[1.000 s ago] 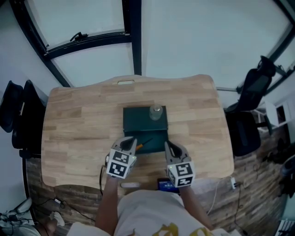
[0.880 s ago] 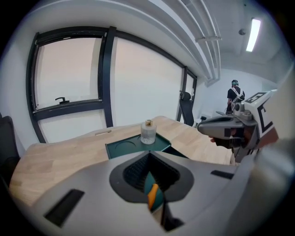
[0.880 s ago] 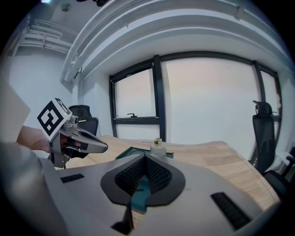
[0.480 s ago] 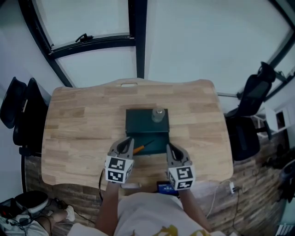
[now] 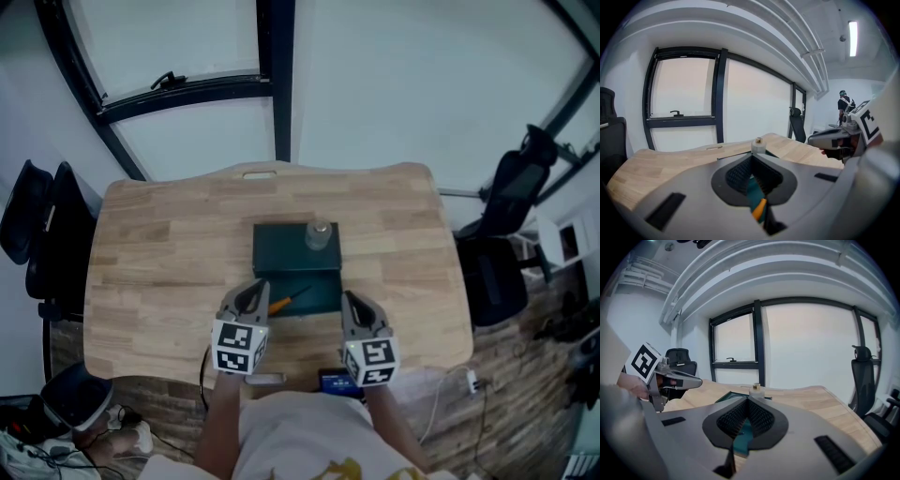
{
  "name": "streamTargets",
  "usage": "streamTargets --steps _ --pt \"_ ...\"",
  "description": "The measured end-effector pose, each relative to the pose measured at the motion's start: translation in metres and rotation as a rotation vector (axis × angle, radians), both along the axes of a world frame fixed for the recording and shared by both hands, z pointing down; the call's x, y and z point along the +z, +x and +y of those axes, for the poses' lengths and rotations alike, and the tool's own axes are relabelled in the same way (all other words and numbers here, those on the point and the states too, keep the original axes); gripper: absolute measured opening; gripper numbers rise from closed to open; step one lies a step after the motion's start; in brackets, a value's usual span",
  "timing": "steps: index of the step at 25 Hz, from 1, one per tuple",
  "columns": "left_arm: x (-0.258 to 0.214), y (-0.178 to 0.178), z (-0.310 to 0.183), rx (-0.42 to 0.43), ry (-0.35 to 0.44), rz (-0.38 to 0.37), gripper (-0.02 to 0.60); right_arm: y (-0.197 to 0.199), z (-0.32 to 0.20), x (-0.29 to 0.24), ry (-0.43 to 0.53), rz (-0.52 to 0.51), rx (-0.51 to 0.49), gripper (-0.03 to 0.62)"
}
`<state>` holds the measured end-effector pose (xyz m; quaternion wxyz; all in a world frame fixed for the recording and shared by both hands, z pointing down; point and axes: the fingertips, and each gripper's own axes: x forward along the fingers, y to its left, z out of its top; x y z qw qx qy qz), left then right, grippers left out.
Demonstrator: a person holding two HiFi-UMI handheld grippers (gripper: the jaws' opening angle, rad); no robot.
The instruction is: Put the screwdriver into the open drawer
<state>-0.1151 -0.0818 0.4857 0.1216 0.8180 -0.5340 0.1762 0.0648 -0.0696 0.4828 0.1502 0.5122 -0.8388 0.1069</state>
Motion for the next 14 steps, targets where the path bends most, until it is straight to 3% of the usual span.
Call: streamTargets --steps 14 --pt "0.004 0.005 -0.004 0.011 -0.023 0.008 0.000 0.011 -0.007 0.011 -0.018 -0.016 0.027 -0.003"
